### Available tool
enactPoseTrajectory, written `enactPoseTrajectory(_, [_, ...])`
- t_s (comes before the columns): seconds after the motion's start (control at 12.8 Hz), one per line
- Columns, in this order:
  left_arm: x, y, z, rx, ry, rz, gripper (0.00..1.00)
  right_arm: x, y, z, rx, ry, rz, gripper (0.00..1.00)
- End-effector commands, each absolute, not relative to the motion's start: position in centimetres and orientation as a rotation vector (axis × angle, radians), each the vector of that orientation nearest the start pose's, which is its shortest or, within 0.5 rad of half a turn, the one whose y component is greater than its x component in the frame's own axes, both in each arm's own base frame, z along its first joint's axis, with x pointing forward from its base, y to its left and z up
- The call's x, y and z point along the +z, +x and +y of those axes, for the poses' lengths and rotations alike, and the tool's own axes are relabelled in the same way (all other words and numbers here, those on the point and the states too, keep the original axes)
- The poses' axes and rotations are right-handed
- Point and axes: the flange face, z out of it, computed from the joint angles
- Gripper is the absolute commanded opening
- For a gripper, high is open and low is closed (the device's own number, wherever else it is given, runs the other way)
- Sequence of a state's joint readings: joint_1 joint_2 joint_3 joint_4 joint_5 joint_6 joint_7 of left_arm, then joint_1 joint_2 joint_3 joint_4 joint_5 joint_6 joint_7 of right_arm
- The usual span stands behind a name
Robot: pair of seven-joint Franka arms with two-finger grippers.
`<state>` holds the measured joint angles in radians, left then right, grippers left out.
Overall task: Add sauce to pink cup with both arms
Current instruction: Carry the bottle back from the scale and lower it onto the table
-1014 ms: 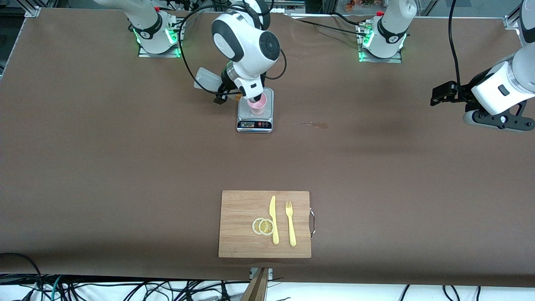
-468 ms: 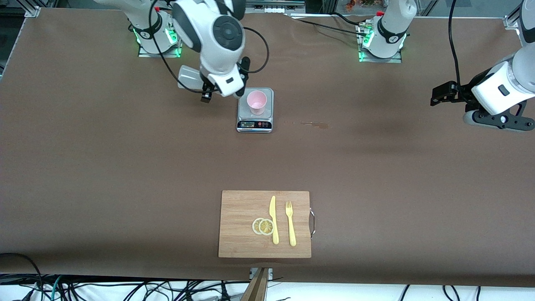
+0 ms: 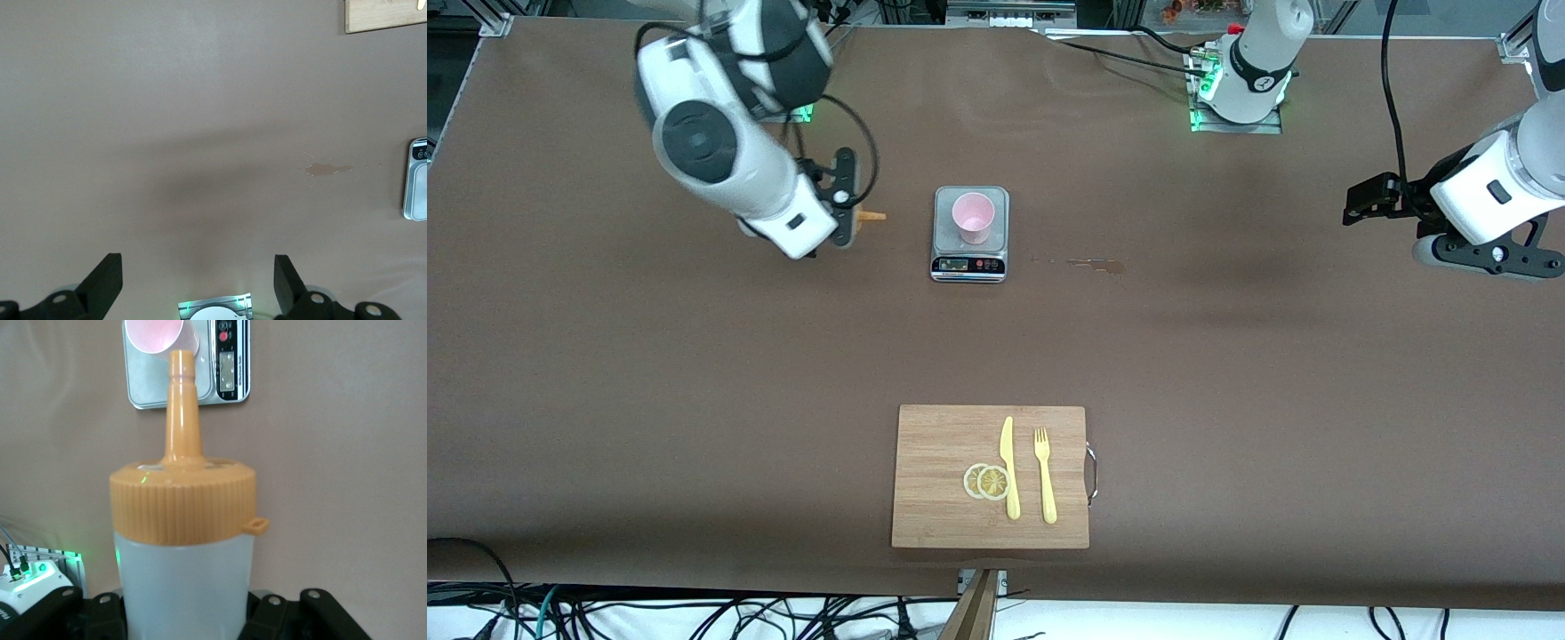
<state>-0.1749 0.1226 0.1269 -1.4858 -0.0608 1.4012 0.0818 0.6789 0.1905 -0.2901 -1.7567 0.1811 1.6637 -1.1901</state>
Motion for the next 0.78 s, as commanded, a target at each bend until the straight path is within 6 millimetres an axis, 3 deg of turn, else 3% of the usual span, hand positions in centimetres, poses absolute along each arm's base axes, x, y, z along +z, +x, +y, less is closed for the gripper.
enactPoseTrajectory(0.0, [58.8,57.2,-3.8,0.333,-3.152,0.241,1.00,43.1,54.7,20.9,0.178,-1.974,-1.989,0.18])
enactPoseTrajectory(0.31, [58.8,57.2,-3.9,0.333,-3.152,0.243,1.00,38.7,58.4,14.3,-0.050,-1.806,-1.916,0.18])
enactPoseTrajectory(0.7, [58.8,57.2,-3.9,0.333,-3.152,0.246,1.00,30.9,61.2,8.5,-0.315,-1.683,-1.772,0.19])
